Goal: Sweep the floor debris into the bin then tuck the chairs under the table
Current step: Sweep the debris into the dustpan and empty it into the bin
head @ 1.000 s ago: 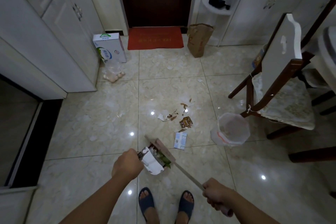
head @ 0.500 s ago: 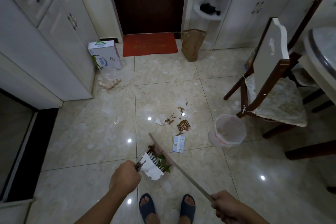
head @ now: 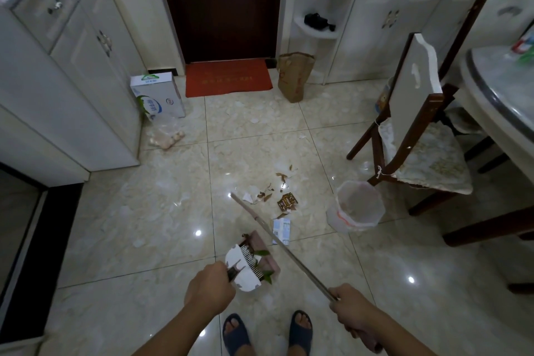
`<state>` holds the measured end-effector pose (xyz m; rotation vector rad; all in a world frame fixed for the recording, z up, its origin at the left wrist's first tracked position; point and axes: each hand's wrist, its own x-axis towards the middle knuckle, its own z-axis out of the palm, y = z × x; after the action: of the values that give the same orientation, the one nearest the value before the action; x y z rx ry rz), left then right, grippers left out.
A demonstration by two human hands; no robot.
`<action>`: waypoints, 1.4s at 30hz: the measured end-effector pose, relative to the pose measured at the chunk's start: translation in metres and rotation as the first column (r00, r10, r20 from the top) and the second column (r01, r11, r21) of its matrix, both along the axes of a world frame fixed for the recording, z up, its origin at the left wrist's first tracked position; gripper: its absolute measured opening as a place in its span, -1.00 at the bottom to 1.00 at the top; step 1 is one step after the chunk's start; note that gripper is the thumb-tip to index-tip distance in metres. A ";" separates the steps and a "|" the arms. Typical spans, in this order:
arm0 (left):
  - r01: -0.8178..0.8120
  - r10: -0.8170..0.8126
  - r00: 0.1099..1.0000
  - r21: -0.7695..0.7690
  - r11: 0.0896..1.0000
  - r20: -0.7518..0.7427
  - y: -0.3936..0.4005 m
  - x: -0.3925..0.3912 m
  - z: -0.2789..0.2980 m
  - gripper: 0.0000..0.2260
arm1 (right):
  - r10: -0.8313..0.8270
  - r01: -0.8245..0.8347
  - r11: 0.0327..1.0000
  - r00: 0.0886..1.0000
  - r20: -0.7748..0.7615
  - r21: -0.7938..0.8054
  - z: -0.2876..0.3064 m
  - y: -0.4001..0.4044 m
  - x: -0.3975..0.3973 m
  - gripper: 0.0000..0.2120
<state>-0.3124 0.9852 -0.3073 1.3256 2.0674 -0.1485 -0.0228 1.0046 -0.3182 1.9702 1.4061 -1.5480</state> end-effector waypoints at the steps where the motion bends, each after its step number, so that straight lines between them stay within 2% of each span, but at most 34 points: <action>1: -0.004 0.004 1.000 0.002 1.000 0.001 -0.001 -0.002 0.002 -0.93 | 0.000 0.000 1.000 1.000 -0.009 0.009 0.003 0.000 -0.004 -0.84; 5: -0.008 0.008 1.000 0.007 1.000 -0.003 -0.003 -0.013 0.008 -0.91 | -0.153 0.152 0.988 0.987 -0.053 -0.027 0.014 -0.010 -0.005 -0.71; 10: 0.077 -0.076 0.997 0.036 0.996 -0.034 -0.004 -0.018 0.031 -0.85 | -0.333 0.320 0.942 0.926 -0.176 -0.102 0.033 -0.031 0.011 -0.71; 15: 0.083 -0.081 0.996 0.104 0.991 -0.030 0.008 -0.020 0.066 -0.84 | -0.318 0.323 0.946 0.911 -0.263 -0.025 0.045 -0.041 0.036 -0.66; 20: -0.057 0.044 0.997 0.228 0.972 0.057 0.025 -0.008 0.113 -0.82 | -0.253 0.313 0.944 0.891 -0.377 0.105 0.071 -0.044 0.092 -0.70; 23: -0.097 0.076 0.994 0.286 0.953 0.082 0.036 0.011 0.143 -0.84 | -0.219 0.300 0.937 0.902 -0.372 0.177 0.083 -0.049 0.140 -0.78; 26: -0.060 0.036 0.996 0.314 0.948 0.082 0.045 0.047 0.172 -0.95 | -0.169 0.246 0.949 0.925 -0.340 0.198 0.091 -0.056 0.184 -0.70; 28: -0.026 0.006 0.998 0.321 0.947 0.062 0.049 0.077 0.190 -0.82 | -0.217 0.308 0.934 0.892 -0.398 0.182 0.099 -0.060 0.211 -0.74; 31: 0.006 -0.014 1.000 0.362 0.932 0.020 0.054 0.118 0.207 -0.83 | -0.266 0.397 0.901 0.825 -0.499 0.175 0.109 -0.068 0.241 -0.74; 33: 0.031 -0.028 1.000 0.395 0.918 -0.012 0.057 0.139 0.211 -0.84 | -0.307 0.448 0.884 0.769 -0.561 0.131 0.109 -0.078 0.263 -0.65; 34: 0.059 -0.048 0.998 0.403 0.913 -0.038 0.058 0.148 0.212 -0.85 | -0.304 0.456 0.881 0.747 -0.591 0.123 0.112 -0.082 0.272 -0.70; 35: 0.090 -0.071 0.996 0.408 0.909 -0.061 0.060 0.159 0.212 -0.86 | -0.306 0.468 0.873 0.740 -0.598 0.133 0.114 -0.083 0.280 -0.76; 39: 0.181 -0.134 0.981 0.426 0.886 -0.138 0.066 0.201 0.206 -0.91 | -0.313 0.491 0.853 0.750 -0.582 0.174 0.117 -0.095 0.312 -0.68; 41: 0.232 -0.168 0.969 0.428 0.874 -0.181 0.068 0.222 0.199 -0.90 | -0.353 0.532 0.837 0.708 -0.611 0.132 0.119 -0.100 0.320 -0.70; 42: 0.257 -0.188 0.962 0.426 0.867 -0.197 0.068 0.232 0.196 -0.89 | -0.362 0.550 0.826 0.684 -0.633 0.122 0.122 -0.101 0.322 -0.65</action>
<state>-0.0808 1.0532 -0.1116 1.8891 2.1458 0.1470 0.2991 0.9038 -0.1965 2.2667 1.4912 -2.4874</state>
